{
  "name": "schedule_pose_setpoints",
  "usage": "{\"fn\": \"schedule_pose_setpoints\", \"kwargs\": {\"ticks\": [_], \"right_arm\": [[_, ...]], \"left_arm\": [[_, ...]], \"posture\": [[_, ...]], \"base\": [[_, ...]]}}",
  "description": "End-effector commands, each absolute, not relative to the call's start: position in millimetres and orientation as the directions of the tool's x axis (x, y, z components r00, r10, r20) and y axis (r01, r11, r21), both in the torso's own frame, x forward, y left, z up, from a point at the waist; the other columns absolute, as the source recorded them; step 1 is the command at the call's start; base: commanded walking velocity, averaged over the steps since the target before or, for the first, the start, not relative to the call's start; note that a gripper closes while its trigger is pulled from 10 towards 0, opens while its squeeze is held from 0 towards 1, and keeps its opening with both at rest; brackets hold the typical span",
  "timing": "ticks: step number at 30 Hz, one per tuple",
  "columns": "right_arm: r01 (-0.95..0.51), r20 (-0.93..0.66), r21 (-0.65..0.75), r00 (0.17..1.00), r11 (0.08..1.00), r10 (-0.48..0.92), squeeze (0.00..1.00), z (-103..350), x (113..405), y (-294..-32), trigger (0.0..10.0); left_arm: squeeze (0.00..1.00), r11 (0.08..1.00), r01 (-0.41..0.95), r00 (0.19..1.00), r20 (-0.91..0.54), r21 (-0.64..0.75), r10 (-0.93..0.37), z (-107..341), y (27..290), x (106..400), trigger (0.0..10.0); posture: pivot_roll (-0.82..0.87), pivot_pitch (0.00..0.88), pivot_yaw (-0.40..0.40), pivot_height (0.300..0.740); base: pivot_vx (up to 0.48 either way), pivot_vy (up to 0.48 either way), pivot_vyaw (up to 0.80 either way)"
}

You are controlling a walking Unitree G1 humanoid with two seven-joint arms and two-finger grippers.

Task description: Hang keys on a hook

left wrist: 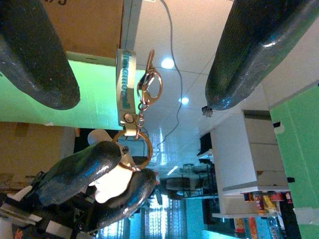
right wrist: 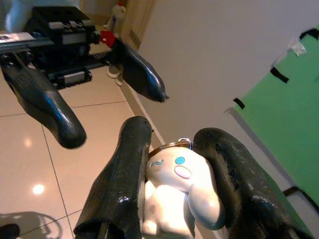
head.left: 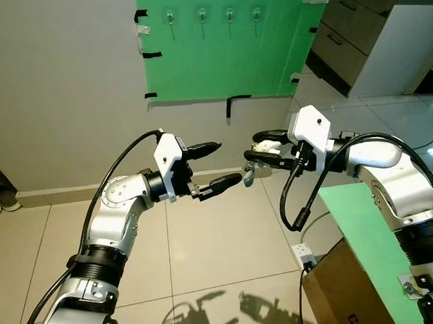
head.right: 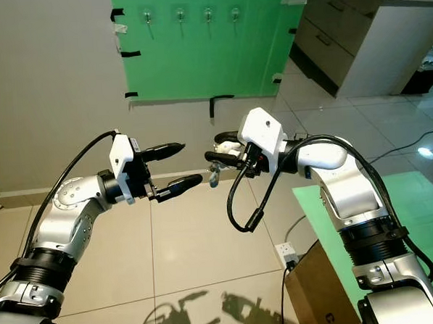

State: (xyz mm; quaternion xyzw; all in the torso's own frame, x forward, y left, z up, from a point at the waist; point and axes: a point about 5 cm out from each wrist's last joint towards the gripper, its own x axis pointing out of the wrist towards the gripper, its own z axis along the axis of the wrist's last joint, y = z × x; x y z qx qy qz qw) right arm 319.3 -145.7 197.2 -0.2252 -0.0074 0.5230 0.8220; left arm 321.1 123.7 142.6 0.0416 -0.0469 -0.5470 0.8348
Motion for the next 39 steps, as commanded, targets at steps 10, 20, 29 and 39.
{"fn": "schedule_pose_setpoints", "kwargs": {"ticks": [10, 20, 29, 39], "right_arm": [[-0.806, -0.074, -0.232, 0.573, 0.545, 0.816, 0.00, 213.5, 330.1, -140.7, 10.0], [-0.813, -0.045, -0.130, 0.577, 0.568, 0.815, 0.00, 204.9, 320.8, -129.6, 10.0], [-0.817, -0.039, -0.088, 0.575, 0.570, 0.817, 0.00, 198.8, 313.2, -121.8, 10.0], [-0.808, -0.031, -0.052, 0.588, 0.587, 0.808, 0.00, 195.0, 310.9, -118.7, 10.0]], "left_arm": [[0.00, 0.424, 0.896, 0.424, 0.029, 0.132, -0.905, 137.1, 110.5, 320.5, 10.0], [0.00, 0.487, 0.870, 0.487, 0.024, 0.074, -0.873, 130.6, 104.4, 325.7, 10.0], [0.00, 0.527, 0.848, 0.527, 0.003, 0.057, -0.850, 125.5, 100.4, 332.4, 10.0], [0.00, 0.465, 0.884, 0.467, 0.051, -0.035, -0.883, 128.4, 87.1, 329.9, 0.0]], "posture": [[-0.13, 0.000, -0.064, 0.740], [-0.13, 0.000, -0.062, 0.740], [-0.13, 0.000, -0.048, 0.740], [-0.13, 0.000, -0.044, 0.740]], "base": [[0.000, 0.000, 0.00], [0.000, 0.000, 0.00], [0.000, 0.000, 0.00], [0.000, 0.000, 0.00]]}}
